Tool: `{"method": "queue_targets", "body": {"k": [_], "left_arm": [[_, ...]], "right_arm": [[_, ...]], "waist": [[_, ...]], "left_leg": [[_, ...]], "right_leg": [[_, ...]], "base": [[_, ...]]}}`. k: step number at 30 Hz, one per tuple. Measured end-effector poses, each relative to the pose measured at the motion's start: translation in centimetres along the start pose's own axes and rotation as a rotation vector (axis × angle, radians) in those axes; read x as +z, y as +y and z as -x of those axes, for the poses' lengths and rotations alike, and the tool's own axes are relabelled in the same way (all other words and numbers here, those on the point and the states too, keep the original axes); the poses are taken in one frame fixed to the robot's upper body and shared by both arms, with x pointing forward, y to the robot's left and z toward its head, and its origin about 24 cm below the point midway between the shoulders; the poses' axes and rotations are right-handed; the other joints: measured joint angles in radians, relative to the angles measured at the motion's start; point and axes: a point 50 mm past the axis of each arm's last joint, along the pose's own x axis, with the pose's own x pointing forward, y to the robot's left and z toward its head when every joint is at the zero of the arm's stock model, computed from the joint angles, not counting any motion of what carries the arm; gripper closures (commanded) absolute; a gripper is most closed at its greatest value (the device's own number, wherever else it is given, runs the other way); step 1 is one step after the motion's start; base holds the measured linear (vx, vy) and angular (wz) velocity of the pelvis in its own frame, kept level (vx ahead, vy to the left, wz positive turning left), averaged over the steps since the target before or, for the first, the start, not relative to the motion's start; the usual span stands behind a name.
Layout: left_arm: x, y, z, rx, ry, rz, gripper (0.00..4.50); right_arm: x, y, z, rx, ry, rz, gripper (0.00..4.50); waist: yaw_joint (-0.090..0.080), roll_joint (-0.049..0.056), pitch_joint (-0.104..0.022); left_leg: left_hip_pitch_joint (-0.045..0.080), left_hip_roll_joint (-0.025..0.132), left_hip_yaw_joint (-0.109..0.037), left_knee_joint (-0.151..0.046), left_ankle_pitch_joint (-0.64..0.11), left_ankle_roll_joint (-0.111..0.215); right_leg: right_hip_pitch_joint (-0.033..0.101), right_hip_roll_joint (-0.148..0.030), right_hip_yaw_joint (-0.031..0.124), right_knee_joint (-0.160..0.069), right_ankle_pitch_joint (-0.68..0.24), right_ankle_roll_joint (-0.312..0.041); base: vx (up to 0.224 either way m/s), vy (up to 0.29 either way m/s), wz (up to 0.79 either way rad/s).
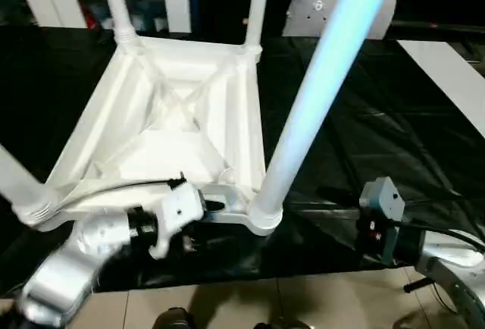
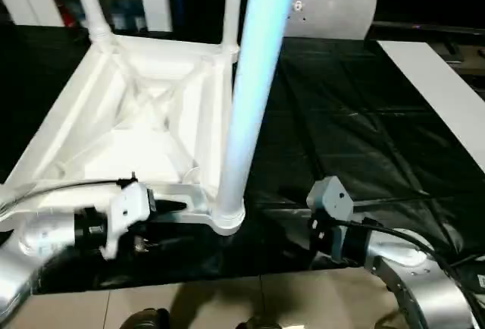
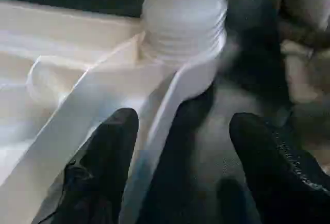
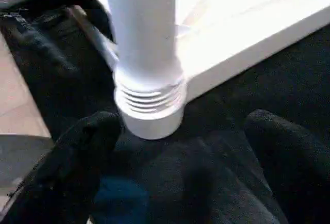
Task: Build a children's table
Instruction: Rotate leg to tighten
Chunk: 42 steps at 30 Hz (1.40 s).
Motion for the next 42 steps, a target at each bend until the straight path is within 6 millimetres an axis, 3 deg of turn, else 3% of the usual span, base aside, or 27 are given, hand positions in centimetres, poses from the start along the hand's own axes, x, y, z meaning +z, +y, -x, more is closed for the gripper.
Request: {"method": "queue_targets", "body": {"k": [2,5,7,10,11,13,14,18,25,28,31,36,42], "left_arm": [[-0.1,0.6,-0.1,-0.007,0.012,-0.011,1.68],[-0.4,1.4,-0.1,-0.019,0.032,-0.008,2.21],[-0.3,2.0,-0.2,-0.04,0.041,-0.009,2.08],[-0.3,2.3,-0.3,-0.071,0.048,-0.011,2.62],[-0.4,2.4,-0.4,-0.077,0.05,-0.011,2.62],[-0.4,2.8,-0.5,-0.09,0.054,-0.009,2.58],[-0.4,3.0,-0.5,-0.093,0.057,-0.013,2.91],[-0.4,3.8,-0.7,-0.091,0.075,-0.021,3.05],[-0.1,4.5,-1.0,-0.103,0.079,-0.04,3.68],[0.3,4.6,-1.1,-0.125,0.093,-0.096,3.72],[0.9,4.5,-0.9,-0.16,0.131,-0.129,3.72],[2.0,4.1,-0.6,-0.213,0.117,-0.12,3.34],[2.7,4.6,-0.8,-0.209,0.111,-0.148,2.95]], "right_arm": [[0.0,0.1,0.0,0.011,-0.001,-0.002,0.0],[0.0,0.6,-0.3,0.04,-0.007,-0.009,0.0],[-0.2,1.1,-0.6,0.072,-0.003,-0.023,0.0],[-0.5,1.3,-0.6,0.09,0.008,-0.036,0.0],[-0.5,1.3,-0.6,0.091,0.008,-0.036,0.0],[-0.5,1.4,-0.7,0.098,0.01,-0.037,0.0],[-0.5,1.5,-0.8,0.101,0.011,-0.038,0.0],[-0.6,1.7,-0.9,0.111,0.014,-0.041,0.0],[-0.8,1.9,-0.9,0.116,0.019,-0.049,0.0],[-0.8,1.9,-0.9,0.116,0.018,-0.047,0.0],[-0.8,1.9,-0.9,0.118,0.016,-0.044,0.0],[-0.8,1.9,-0.9,0.118,0.022,-0.044,0.0],[-0.8,1.9,-0.8,0.119,0.021,-0.042,0.0]], "waist": [[0.003,0.0,0.0],[0.004,0.0,0.0],[0.006,0.0,0.0],[0.011,0.0,0.0],[0.013,0.0,0.0],[0.019,0.0,0.0],[0.023,0.0,0.0],[0.031,0.0,0.0],[0.052,0.001,0.0],[0.059,0.001,0.0],[0.053,0.001,0.0],[0.043,0.001,0.0],[0.043,0.001,0.0]], "left_leg": [[0.0,0.0,0.003,0.0,0.001,0.002],[0.0,0.0,0.005,0.0,0.001,0.002],[0.0,0.0,0.006,0.0,0.002,0.003],[0.0,0.0,0.006,0.0,0.002,0.003],[0.0,0.0,0.006,0.0,0.002,0.004],[0.0,0.0,0.007,0.0,0.002,0.003],[0.0,0.0,0.007,0.0,0.003,0.003],[0.0,0.001,0.008,0.001,0.003,0.003],[-0.001,0.001,0.013,0.001,0.004,0.006],[-0.001,0.001,0.014,0.001,0.004,0.006],[-0.001,0.001,0.016,0.0,0.004,0.006],[-0.002,0.002,0.018,-0.001,0.004,0.006],[-0.002,0.002,0.019,0.0,0.004,0.006]], "right_leg": [[-0.001,-0.001,0.002,0.0,0.002,0.001],[-0.003,-0.001,0.004,0.0,0.003,0.001],[-0.003,-0.001,0.005,0.0,0.003,0.001],[-0.003,-0.001,0.004,0.0,0.004,0.0],[-0.003,-0.001,0.004,0.0,0.004,0.0],[-0.003,-0.001,0.004,0.0,0.005,0.0],[-0.003,-0.001,0.004,0.0,0.005,0.0],[-0.003,-0.002,0.004,0.0,0.006,0.001],[-0.003,-0.005,0.004,0.0,0.006,0.001],[-0.003,-0.005,0.004,0.0,0.006,0.001],[-0.005,-0.005,0.006,0.0,0.006,0.001],[-0.006,-0.005,0.007,0.0,0.006,0.001],[-0.006,-0.005,0.006,0.0,0.006,0.001]], "base": [[0.0,0.0,0.0],[0.0,0.0,0.0],[0.0,0.0,0.0],[0.0,0.0,0.0],[0.0,0.0,0.0],[0.0,0.0,0.0],[0.0,0.0,0.0],[0.0,0.0,0.0],[0.0,0.0,0.0],[0.0,0.0,0.0],[0.0,0.0,0.0],[0.0,0.0,0.0],[0.0,0.0,0.0]]}}
